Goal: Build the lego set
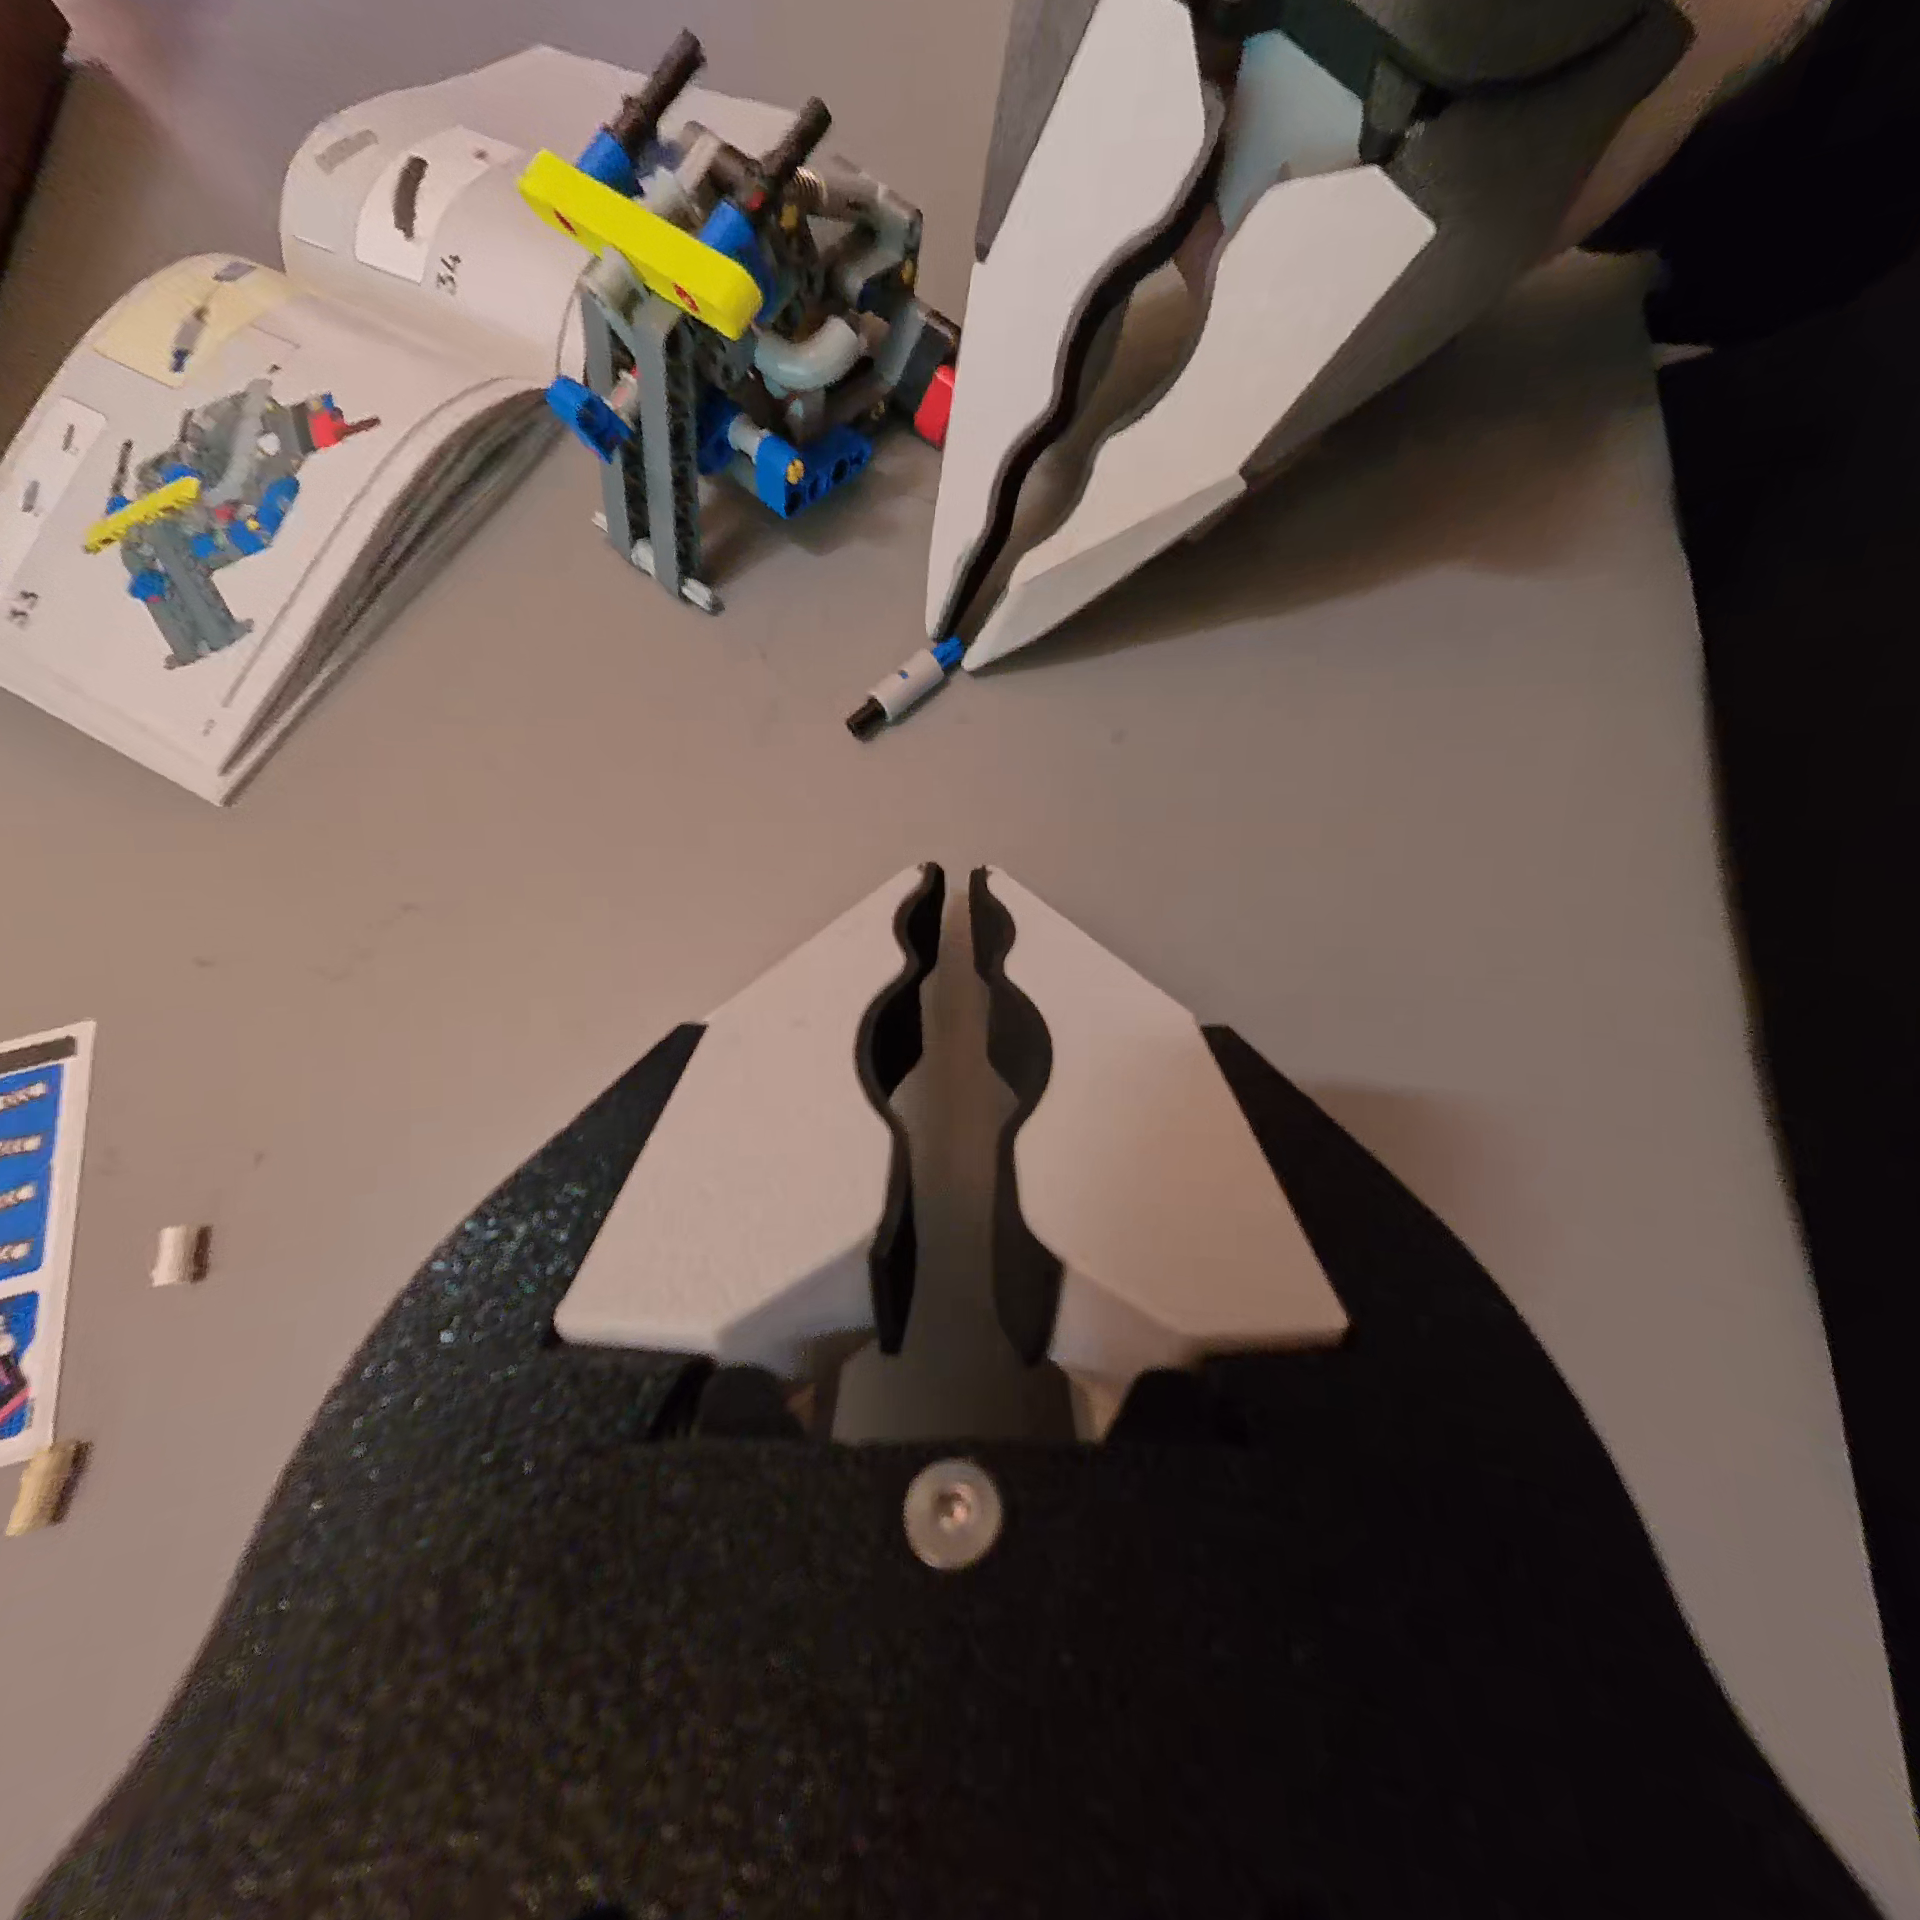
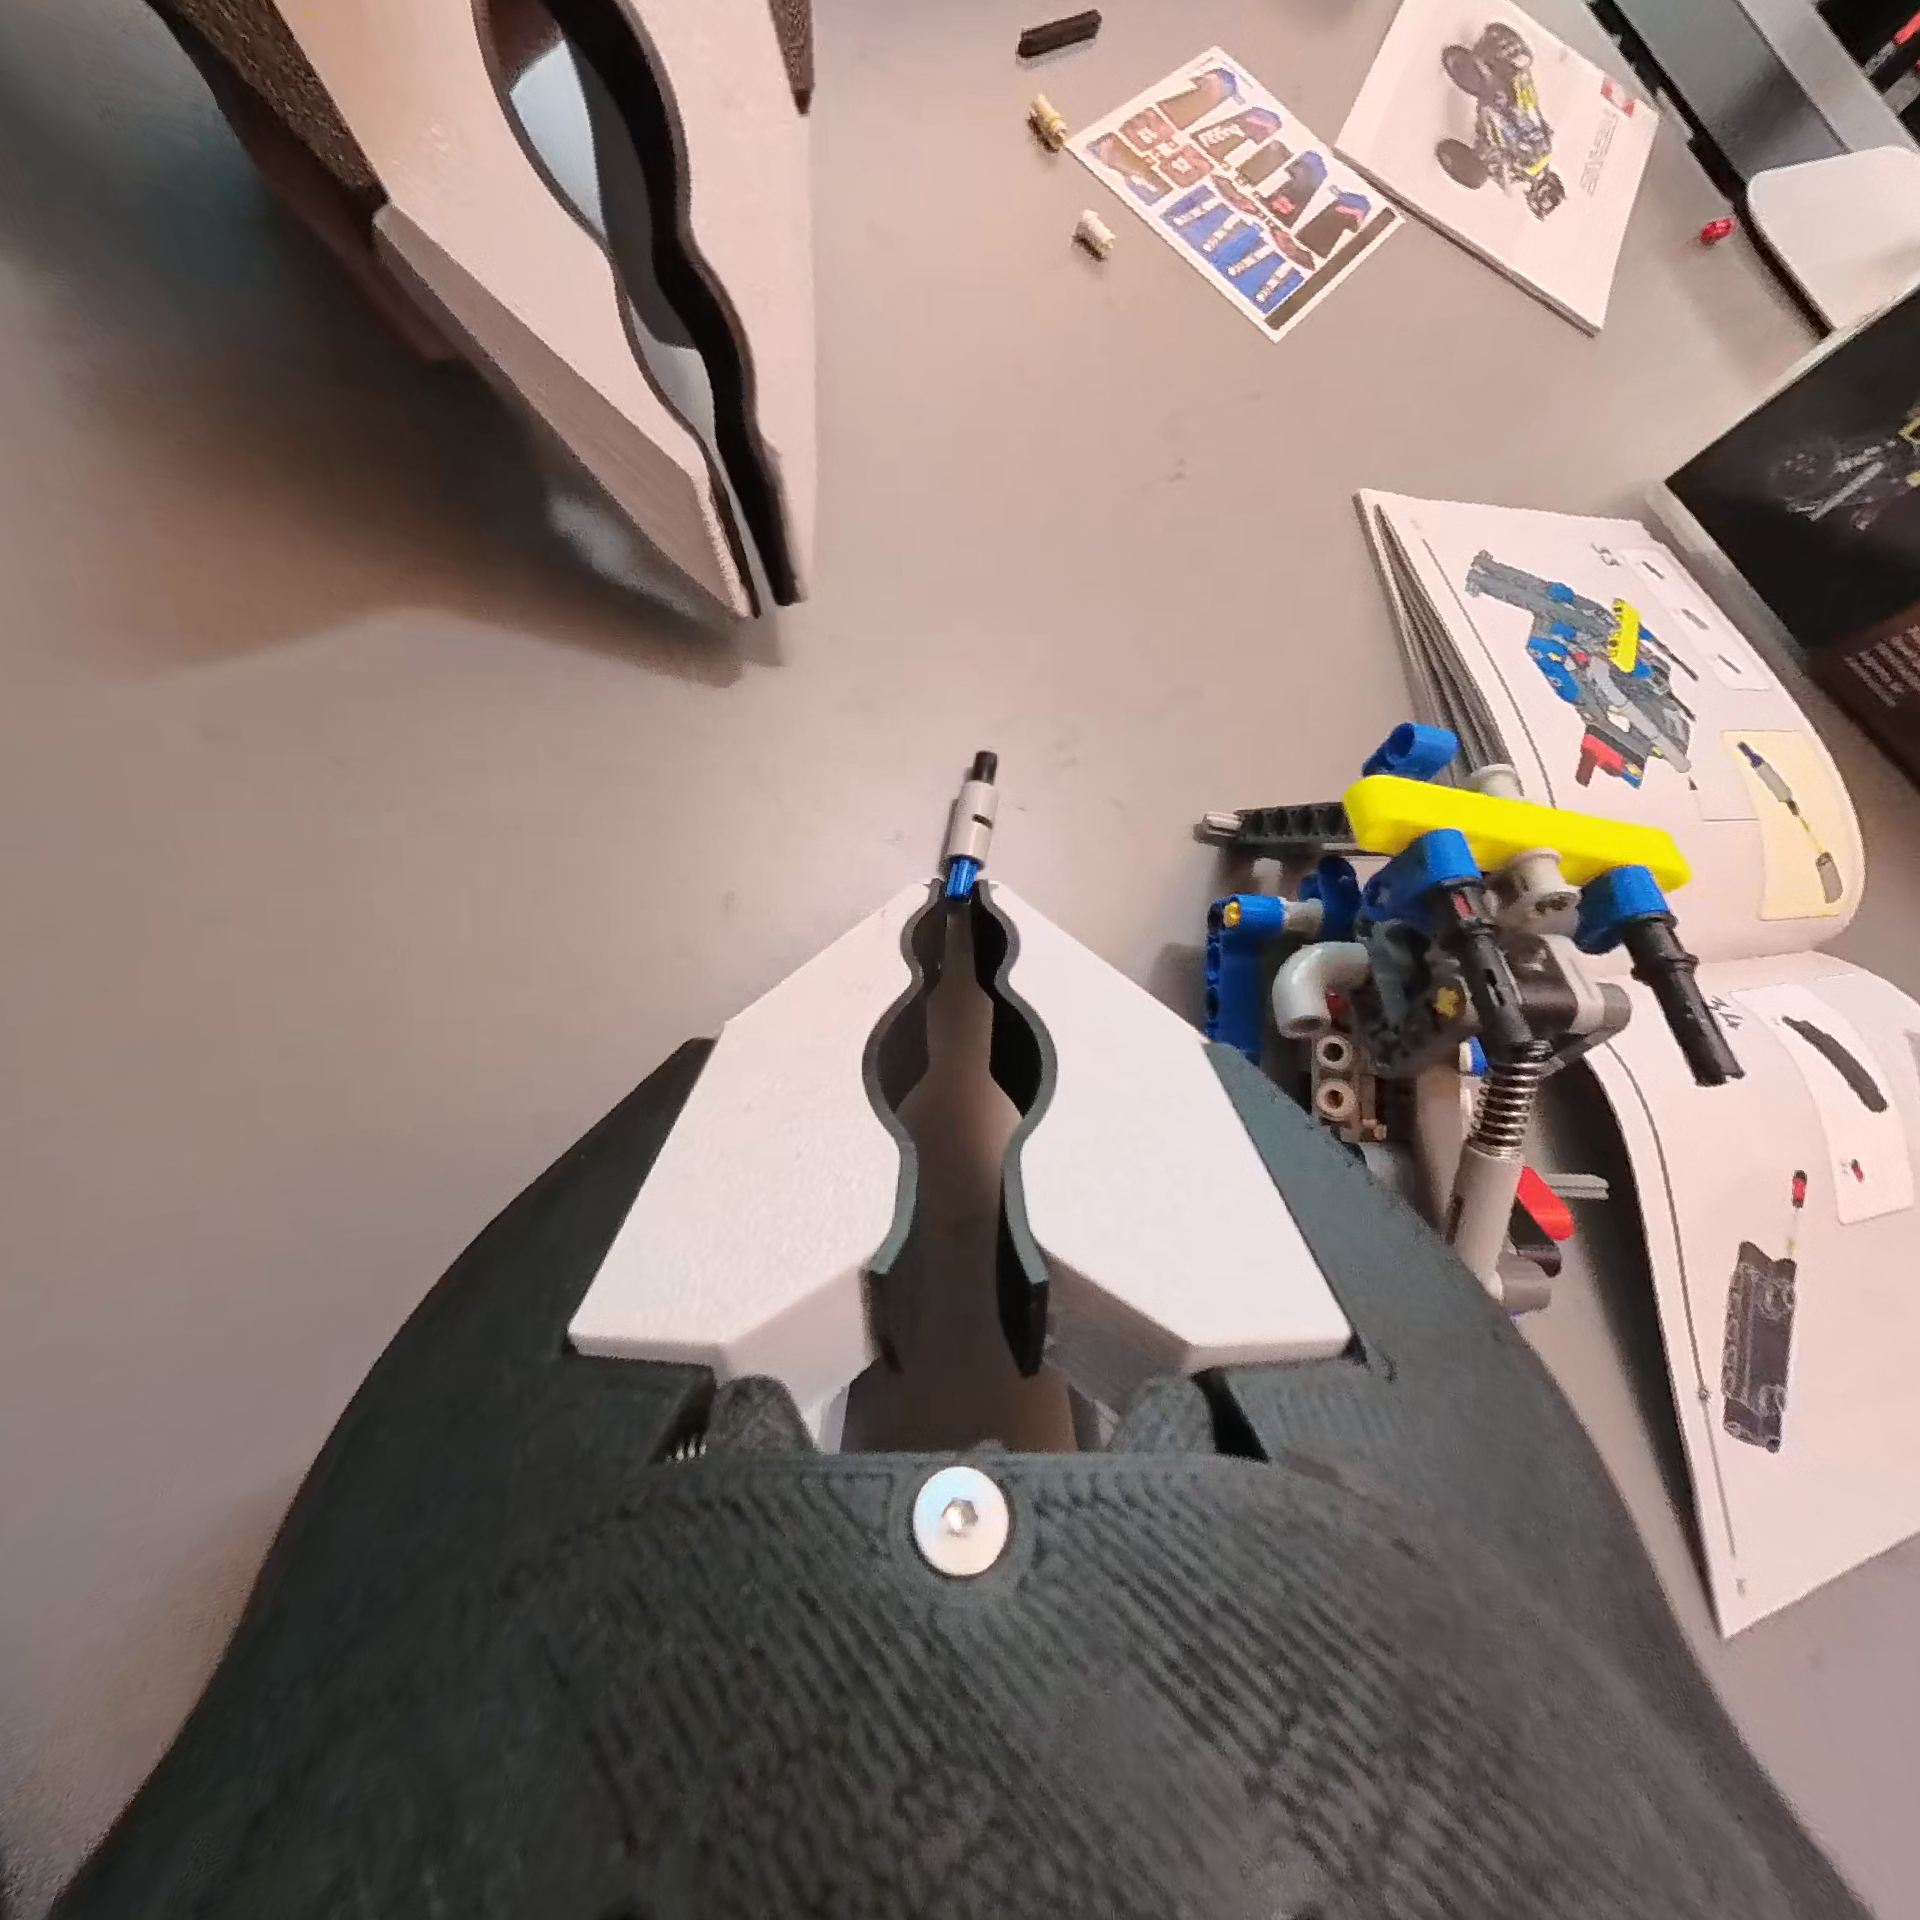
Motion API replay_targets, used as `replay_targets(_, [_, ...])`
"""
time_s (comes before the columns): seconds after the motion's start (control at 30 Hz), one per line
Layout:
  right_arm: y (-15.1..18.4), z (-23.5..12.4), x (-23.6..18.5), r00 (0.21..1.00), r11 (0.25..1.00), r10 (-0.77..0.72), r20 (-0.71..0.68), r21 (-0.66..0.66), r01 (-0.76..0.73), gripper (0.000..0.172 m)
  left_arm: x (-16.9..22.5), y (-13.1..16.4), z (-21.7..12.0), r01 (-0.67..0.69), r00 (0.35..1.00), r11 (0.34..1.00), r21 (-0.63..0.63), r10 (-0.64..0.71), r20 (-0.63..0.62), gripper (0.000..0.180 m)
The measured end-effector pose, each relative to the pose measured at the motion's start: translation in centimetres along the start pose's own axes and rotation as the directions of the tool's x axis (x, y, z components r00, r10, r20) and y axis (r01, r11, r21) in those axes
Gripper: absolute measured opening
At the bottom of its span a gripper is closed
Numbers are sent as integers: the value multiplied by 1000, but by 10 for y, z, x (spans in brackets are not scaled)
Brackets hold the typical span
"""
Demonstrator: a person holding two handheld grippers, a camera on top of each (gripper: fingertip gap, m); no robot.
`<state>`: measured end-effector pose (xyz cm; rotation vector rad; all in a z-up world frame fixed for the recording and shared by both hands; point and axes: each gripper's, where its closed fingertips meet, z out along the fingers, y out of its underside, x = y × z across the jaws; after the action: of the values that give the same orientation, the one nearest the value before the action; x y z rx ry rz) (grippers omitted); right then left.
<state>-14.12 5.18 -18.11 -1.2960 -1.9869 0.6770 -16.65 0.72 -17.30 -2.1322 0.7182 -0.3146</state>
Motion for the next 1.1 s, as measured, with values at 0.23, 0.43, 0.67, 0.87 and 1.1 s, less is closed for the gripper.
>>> replay_targets(0.23, [-1,1,0,1000,1000,7,12,14,-7,4,-23,-13,-14,21,992,995,97,-32,118,19])
replay_targets(0.43, [-2,1,-2,999,1000,15,39,19,-16,2,-34,1,-35,25,983,996,82,-39,181,27])
replay_targets(0.67, [-2,1,-3,999,1000,13,40,19,-14,2,-60,16,-55,97,935,991,97,-124,333,26])
replay_targets(0.87, [-2,1,-3,999,1000,18,46,19,-19,2,-81,34,-89,105,851,988,117,-150,504,33])
replay_targets(1.1, [-2,0,0,999,1000,16,35,26,-17,13,-90,55,-104,142,808,988,65,-153,569,37])
